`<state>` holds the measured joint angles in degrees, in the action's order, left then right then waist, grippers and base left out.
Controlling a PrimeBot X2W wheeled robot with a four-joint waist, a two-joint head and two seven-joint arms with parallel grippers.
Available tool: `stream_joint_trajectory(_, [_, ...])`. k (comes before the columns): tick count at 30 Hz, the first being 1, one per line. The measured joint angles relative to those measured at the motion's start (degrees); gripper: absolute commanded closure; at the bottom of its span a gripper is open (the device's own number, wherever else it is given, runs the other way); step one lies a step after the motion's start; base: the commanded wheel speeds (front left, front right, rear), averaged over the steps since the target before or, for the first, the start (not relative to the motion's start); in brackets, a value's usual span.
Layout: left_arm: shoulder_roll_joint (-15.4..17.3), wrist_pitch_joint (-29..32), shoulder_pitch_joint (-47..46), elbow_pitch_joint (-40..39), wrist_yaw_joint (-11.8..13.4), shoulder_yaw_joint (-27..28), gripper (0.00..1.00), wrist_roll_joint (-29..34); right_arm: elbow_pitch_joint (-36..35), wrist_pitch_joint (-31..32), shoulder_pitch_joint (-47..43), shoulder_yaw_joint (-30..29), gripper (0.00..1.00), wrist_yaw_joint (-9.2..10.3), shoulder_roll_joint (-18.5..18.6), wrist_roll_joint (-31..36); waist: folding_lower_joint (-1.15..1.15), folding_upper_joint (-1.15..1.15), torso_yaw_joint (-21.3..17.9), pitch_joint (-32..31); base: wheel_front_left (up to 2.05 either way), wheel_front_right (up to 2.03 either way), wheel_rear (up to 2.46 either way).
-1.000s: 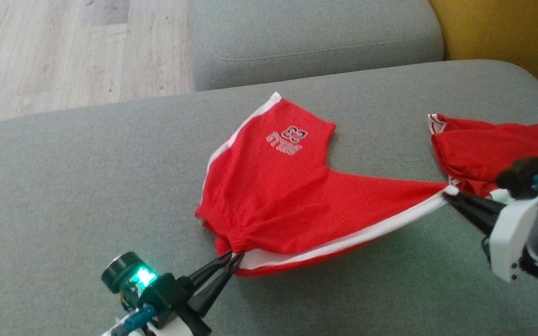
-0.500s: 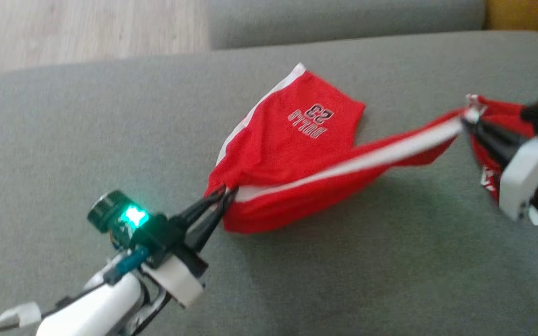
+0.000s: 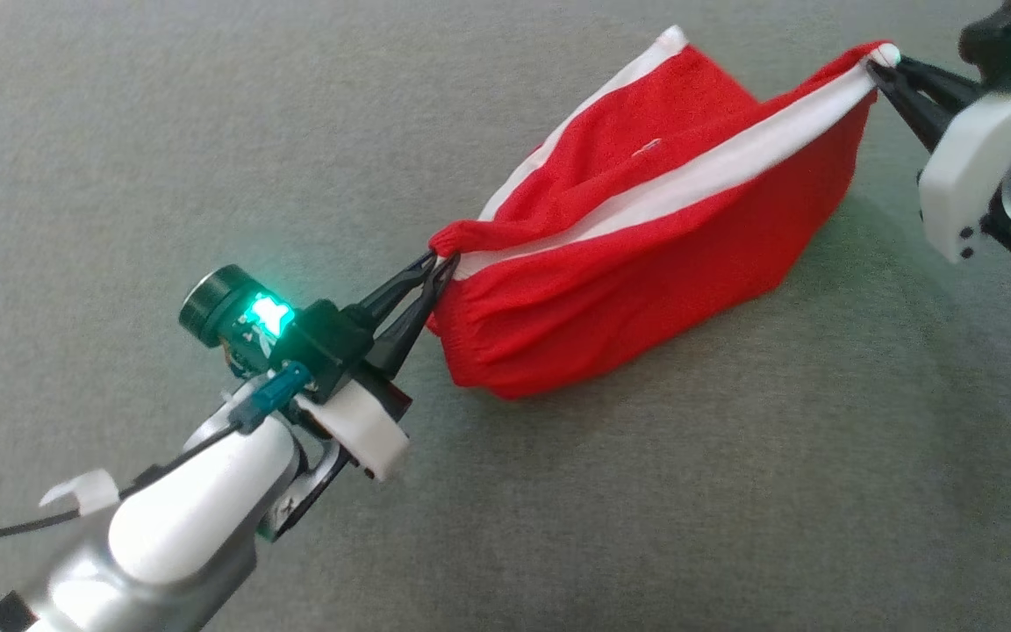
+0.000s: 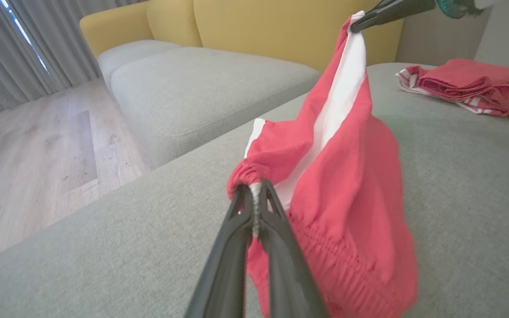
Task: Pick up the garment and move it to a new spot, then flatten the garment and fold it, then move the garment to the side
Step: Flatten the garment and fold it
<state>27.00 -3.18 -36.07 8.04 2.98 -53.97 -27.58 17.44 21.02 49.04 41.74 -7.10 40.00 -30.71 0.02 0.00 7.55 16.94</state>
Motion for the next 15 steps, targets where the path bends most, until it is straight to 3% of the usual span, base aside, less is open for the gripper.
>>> stream_joint_trajectory(9, [-3.7, -1.9, -2.5, 4.0, 0.0, -0.3, 1.00, 0.4, 9.5, -4.1, 8.1, 8.6, 1.00, 0.00, -1.3, 0.1, -0.01, 0.00, 4.1, 3.4, 0.00, 0.00, 0.00])
stream_joint_trajectory(15, [-5.9, -3.0, -4.2, 5.9, -0.1, -0.4, 1.00, 0.9, 16.0, -7.4, 13.4, 11.2, 1.00, 0.00, -1.9, 0.0, -0.01, 0.00, 5.8, 5.8, 0.00, 0.00, 0.00])
